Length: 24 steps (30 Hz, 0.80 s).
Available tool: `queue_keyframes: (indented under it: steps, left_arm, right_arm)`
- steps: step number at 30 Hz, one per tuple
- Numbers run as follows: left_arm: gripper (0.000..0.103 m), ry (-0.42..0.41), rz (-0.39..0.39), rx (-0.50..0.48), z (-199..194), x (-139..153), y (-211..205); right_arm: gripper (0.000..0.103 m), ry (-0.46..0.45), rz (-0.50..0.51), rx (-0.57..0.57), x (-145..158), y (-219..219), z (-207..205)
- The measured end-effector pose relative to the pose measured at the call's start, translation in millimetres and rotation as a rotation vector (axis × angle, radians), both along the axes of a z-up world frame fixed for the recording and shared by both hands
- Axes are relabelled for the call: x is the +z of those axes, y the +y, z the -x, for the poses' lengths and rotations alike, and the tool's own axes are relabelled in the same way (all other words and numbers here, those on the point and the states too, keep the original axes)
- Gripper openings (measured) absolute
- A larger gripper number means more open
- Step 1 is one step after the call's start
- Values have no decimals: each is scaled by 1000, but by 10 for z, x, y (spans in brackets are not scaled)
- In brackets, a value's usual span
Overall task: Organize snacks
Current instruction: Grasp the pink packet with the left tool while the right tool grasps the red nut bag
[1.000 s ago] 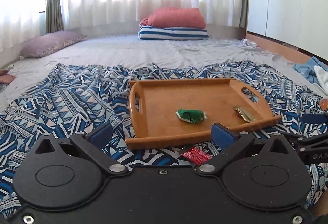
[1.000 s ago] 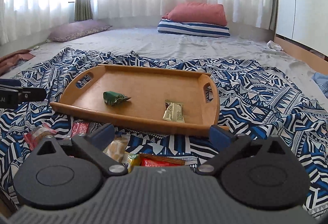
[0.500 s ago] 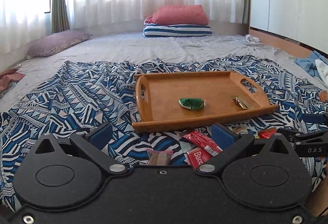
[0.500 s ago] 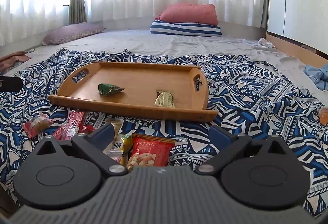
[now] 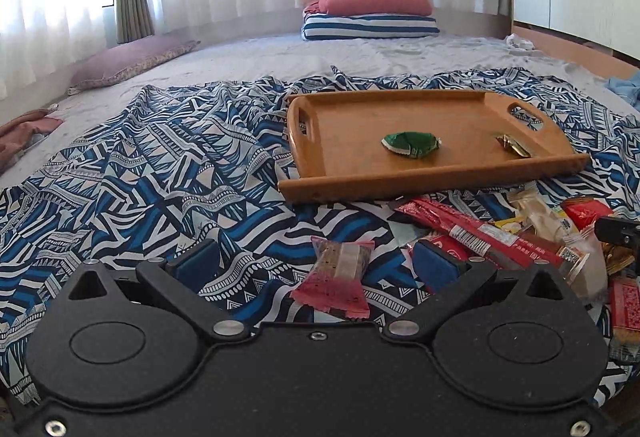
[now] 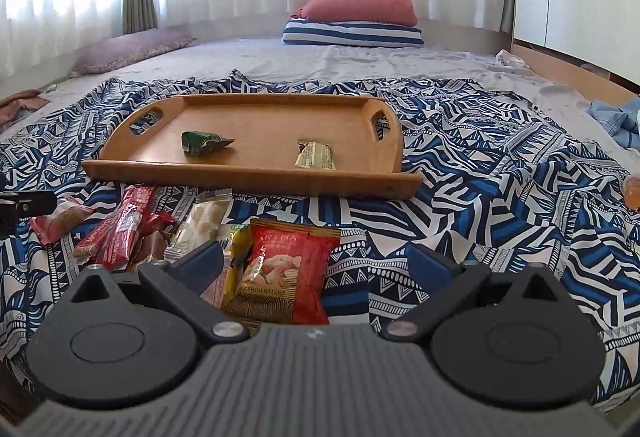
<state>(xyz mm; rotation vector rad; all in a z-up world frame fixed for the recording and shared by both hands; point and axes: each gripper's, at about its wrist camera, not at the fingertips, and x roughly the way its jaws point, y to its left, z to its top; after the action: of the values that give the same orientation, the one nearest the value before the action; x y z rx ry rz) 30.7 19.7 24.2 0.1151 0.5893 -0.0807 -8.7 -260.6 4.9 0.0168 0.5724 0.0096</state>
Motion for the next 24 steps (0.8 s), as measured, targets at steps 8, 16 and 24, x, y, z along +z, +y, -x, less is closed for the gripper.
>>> queue_keyframes:
  steps: [8, 16, 24]
  left_arm:
    - [101, 44, 27, 23, -139, -193, 52]
    - [72, 81, 49, -15, -212, -267, 19]
    - [46, 90, 57, -26, -239, -216, -11]
  right_arm:
    - [103, 27, 20, -32, -94, 25, -72]
    - [103, 48, 15, -35, -160, 65, -154]
    - [103, 52, -16, -34, -185, 67, -218]
